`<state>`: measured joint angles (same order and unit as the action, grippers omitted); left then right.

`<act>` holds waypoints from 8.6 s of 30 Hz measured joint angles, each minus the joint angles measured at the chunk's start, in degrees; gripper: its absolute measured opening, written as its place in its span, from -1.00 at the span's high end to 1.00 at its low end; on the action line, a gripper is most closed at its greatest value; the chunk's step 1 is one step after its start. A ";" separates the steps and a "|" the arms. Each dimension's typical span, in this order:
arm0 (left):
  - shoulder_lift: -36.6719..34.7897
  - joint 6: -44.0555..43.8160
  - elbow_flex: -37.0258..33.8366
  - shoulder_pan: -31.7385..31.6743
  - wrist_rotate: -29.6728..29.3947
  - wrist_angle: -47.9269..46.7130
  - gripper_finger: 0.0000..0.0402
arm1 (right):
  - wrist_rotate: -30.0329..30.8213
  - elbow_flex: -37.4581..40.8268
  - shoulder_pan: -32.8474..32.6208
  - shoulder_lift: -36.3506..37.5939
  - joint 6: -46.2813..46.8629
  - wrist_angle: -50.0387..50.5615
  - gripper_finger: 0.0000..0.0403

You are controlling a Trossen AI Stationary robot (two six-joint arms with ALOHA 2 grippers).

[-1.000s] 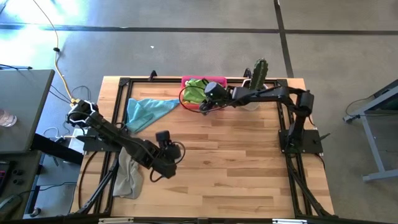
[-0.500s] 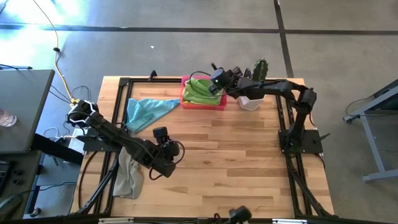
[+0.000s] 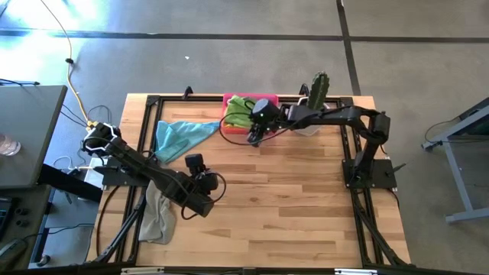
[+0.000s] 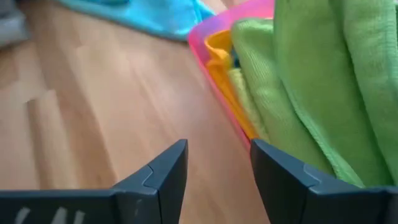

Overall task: Fold microfiber towels
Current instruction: Put the green microfiber cloth into the pink bin, then fold the blue microfiber cloth on the table

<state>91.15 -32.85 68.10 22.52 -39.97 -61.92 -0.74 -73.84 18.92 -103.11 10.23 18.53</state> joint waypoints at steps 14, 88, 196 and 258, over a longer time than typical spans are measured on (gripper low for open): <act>0.00 -1.06 0.00 0.00 0.22 -0.01 0.07 | 13.68 0.15 6.59 -0.52 0.66 4.26 0.17; -27.40 -3.60 -27.71 -32.79 5.50 6.38 0.07 | 30.55 12.85 -35.03 5.05 18.00 -14.84 0.17; -11.98 27.07 -38.38 -12.06 19.29 89.58 0.08 | 27.20 12.85 -34.51 4.99 2.72 -23.13 0.17; 8.06 5.41 -31.78 -1.73 20.08 73.51 0.34 | 27.24 12.85 -42.40 4.99 18.39 -13.84 0.17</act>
<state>99.21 -27.44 36.32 20.80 -19.88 11.59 26.50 -60.99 -23.48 -98.13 28.62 4.70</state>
